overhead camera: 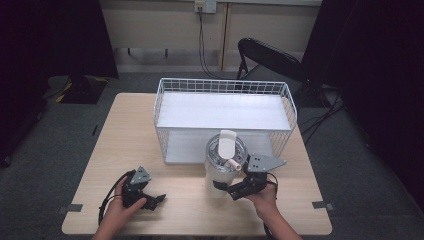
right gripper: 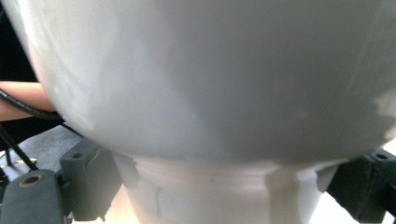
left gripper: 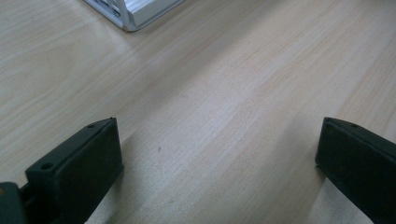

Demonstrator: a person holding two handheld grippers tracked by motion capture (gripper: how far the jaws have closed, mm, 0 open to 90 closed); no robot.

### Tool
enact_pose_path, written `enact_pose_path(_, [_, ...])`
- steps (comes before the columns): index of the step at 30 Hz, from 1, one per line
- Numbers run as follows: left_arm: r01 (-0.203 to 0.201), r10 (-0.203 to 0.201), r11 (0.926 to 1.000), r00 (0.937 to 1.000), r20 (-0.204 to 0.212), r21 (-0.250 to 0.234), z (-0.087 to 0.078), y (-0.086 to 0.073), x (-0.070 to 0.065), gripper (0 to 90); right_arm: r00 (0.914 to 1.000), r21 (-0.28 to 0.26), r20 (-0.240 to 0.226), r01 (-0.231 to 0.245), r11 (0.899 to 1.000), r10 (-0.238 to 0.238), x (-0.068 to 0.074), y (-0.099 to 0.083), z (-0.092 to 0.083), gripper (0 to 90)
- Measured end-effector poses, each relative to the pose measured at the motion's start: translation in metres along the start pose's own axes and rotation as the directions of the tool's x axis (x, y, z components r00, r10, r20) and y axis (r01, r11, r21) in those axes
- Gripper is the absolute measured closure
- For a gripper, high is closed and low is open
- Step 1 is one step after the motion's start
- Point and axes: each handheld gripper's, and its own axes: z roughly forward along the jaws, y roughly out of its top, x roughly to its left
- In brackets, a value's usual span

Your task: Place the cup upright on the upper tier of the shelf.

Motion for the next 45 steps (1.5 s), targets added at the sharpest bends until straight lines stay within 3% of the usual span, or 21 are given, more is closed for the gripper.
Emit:
enact_pose_path(20, [-0.001,0.001,1.0,1.0,0.0,0.0,0.0,0.0,0.0,0.0,1.0,0.015,0.008,-0.006,1.0,0.005,-0.01,0.024,-0.009,10.4])
enact_pose_path(45, [-0.001,0.001,1.0,1.0,0.0,0.0,0.0,0.0,0.0,0.0,0.9998,-0.009,-0.001,-0.022,1.0,0.022,-0.018,0.058,-0.014,10.4])
